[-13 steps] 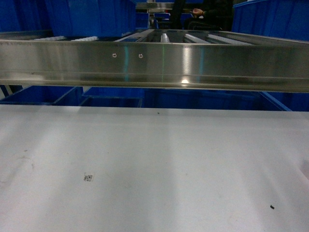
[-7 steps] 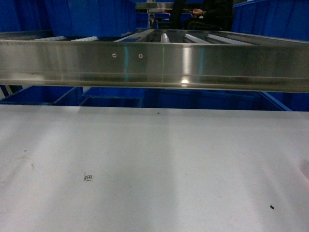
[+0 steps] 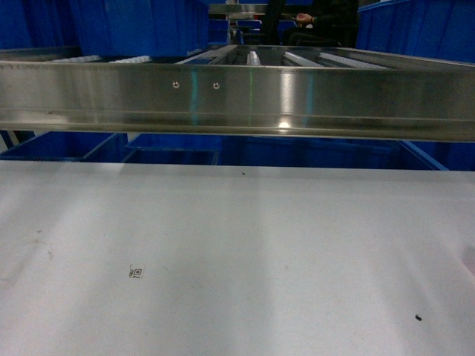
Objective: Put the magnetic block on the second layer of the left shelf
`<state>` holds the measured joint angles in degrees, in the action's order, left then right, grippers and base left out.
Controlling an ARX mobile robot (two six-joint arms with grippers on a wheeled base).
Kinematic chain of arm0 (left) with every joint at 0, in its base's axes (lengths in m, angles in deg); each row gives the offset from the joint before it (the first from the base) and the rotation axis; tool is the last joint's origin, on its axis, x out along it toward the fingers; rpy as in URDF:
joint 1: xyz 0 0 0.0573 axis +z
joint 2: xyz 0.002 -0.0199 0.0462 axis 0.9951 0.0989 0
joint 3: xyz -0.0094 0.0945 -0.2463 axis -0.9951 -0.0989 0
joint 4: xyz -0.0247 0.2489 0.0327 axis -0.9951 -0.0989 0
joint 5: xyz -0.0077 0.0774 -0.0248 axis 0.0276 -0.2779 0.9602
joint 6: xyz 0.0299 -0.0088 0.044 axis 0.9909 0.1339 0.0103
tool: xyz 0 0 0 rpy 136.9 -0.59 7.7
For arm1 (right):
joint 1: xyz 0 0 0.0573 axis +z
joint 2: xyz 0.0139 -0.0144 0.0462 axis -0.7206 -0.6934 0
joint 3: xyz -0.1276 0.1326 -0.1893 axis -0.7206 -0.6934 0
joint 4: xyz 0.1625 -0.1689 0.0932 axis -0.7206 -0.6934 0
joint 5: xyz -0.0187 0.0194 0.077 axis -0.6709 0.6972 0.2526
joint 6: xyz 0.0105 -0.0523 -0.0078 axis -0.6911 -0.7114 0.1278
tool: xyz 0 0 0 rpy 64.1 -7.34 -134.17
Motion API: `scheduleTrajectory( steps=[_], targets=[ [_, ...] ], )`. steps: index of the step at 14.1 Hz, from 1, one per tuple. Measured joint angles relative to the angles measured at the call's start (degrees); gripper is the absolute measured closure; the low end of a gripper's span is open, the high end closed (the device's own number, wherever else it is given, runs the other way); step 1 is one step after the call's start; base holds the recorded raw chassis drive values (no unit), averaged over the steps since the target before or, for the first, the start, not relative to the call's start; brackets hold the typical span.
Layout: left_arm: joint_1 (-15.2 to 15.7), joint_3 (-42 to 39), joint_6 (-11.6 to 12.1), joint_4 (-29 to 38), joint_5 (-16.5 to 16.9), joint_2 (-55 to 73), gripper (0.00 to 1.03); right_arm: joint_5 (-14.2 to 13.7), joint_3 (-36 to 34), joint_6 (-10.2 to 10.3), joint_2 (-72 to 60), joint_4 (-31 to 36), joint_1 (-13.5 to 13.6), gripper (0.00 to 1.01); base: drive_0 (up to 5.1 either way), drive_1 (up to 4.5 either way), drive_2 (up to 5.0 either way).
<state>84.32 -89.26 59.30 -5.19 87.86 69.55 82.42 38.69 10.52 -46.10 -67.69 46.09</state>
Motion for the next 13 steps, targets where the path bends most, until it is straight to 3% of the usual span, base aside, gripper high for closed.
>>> scheduleTrajectory(
  steps=[3, 5, 6, 7, 8, 11, 13],
  targets=[
    [0.0, 0.0, 0.0, 0.0, 0.0, 0.0, 0.05, 0.0, 0.0, 0.0, -0.1, 0.2, 0.0, 0.03, 0.0, 0.0, 0.0],
    [0.0, 0.0, 0.0, 0.0, 0.0, 0.0, 0.05, 1.7, 1.8, 4.0, -17.6, 16.5, -2.8, 0.03, 0.0, 0.0, 0.0],
    [0.0, 0.0, 0.0, 0.0, 0.0, 0.0, 0.05, -1.1, 4.8, 5.7, -34.4, 28.7, -2.3, 0.03, 0.0, 0.0, 0.0],
    [0.0, 0.0, 0.0, 0.0, 0.0, 0.0, 0.05, -2.4, 10.2, 6.5, -51.0, 39.4, 0.0, 0.03, 0.0, 0.0, 0.0],
    [0.0, 0.0, 0.0, 0.0, 0.0, 0.0, 0.05, -2.5, 16.5, 7.1, -64.0, 44.8, 1.1, 0.03, 0.0, 0.0, 0.0],
    [0.0, 0.0, 0.0, 0.0, 0.0, 0.0, 0.05, -6.9, 33.8, 10.2, -96.2, 34.1, -0.6, 0.03, 0.0, 0.0, 0.0],
    [0.0, 0.0, 0.0, 0.0, 0.0, 0.0, 0.05, -9.7, 37.1, 11.6, -101.8, 30.7, -2.5, 0.03, 0.0, 0.0, 0.0]
  ],
)
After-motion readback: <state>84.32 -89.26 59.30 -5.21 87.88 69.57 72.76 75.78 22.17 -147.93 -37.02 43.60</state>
